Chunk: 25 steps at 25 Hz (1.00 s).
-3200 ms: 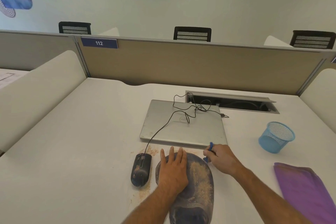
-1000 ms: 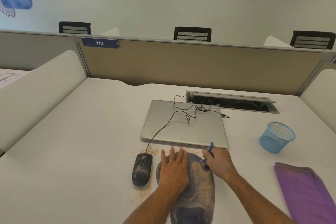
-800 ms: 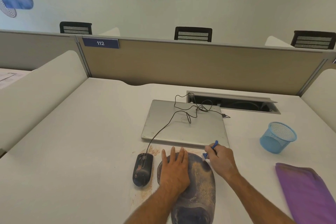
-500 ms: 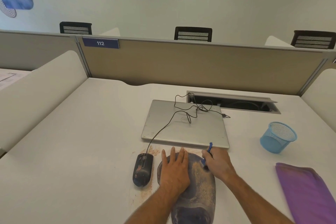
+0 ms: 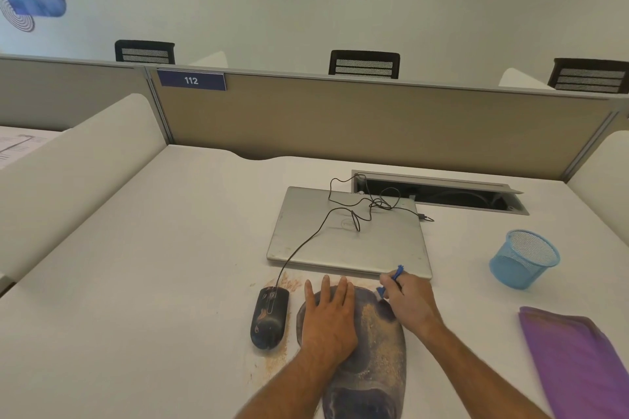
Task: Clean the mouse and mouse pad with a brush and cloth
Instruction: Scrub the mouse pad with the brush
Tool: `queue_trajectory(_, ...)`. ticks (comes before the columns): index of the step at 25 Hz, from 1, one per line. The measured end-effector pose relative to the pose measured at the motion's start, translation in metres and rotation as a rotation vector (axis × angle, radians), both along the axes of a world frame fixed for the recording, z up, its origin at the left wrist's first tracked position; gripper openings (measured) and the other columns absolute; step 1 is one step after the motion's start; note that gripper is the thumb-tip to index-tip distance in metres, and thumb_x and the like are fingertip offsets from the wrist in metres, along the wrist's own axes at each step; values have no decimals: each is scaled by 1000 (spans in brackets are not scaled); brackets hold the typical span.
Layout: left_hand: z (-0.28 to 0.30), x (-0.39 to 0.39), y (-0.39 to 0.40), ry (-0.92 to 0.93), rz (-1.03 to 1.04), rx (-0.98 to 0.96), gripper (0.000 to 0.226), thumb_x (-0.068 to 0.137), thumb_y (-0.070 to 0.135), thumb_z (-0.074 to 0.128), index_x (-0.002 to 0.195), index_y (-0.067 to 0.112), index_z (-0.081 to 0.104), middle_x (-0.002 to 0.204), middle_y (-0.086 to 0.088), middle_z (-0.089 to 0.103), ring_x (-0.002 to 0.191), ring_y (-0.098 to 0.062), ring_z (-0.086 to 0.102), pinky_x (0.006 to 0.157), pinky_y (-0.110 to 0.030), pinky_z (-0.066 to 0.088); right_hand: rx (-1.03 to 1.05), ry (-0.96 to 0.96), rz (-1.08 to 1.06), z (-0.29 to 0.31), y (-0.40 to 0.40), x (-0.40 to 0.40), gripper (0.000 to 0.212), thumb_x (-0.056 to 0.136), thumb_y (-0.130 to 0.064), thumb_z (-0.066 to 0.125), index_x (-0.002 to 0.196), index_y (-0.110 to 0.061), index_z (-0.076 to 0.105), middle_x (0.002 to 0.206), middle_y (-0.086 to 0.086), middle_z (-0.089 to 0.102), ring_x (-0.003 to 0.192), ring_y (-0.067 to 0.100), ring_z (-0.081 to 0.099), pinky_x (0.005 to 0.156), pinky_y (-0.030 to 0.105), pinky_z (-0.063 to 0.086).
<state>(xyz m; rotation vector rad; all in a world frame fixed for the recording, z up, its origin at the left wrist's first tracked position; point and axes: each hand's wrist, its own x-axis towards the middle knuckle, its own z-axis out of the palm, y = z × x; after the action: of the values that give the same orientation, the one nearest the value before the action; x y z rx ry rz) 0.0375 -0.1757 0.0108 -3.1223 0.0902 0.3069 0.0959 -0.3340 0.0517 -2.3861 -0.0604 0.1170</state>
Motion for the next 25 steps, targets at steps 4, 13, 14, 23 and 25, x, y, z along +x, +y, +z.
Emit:
queue_trajectory(4,0,0,1,-1,-1,-8,71,104,36,32,159,19,-10,169,-3,-11,151,-36,-19,113,-64,-20,-9,-15,12,-2,3,-2,31,96,-29,54,69,-16,63,67,2,66,63,14,61,55,24,42)
queue_trajectory(13,-2,0,2,-11,1,-21,72,103,33,32,160,19,-9,169,-2,-11,151,-35,-19,112,-64,-21,-24,-11,50,-1,5,0,31,97,-30,55,68,-20,62,63,-4,63,59,6,59,52,20,41)
queue_trajectory(14,-2,0,2,-16,3,-27,71,103,33,32,160,19,-9,169,-2,-10,151,-35,-18,112,-64,-21,-54,10,69,-1,6,-1,32,96,-30,55,66,-20,60,61,-5,61,57,5,57,51,19,38)
queue_trajectory(23,-4,0,2,-13,1,-25,69,103,34,29,160,20,-9,169,-2,-10,152,-36,-17,113,-65,-20,-24,-26,43,0,10,-3,32,96,-30,55,65,-23,59,58,-8,60,53,5,59,47,12,38)
queue_trajectory(25,-3,1,3,-14,0,-24,69,103,34,29,160,20,-9,169,-2,-10,152,-36,-17,113,-65,-20,-20,-9,37,0,10,-1,33,97,-31,54,66,-22,61,61,-6,63,59,7,61,53,19,41)
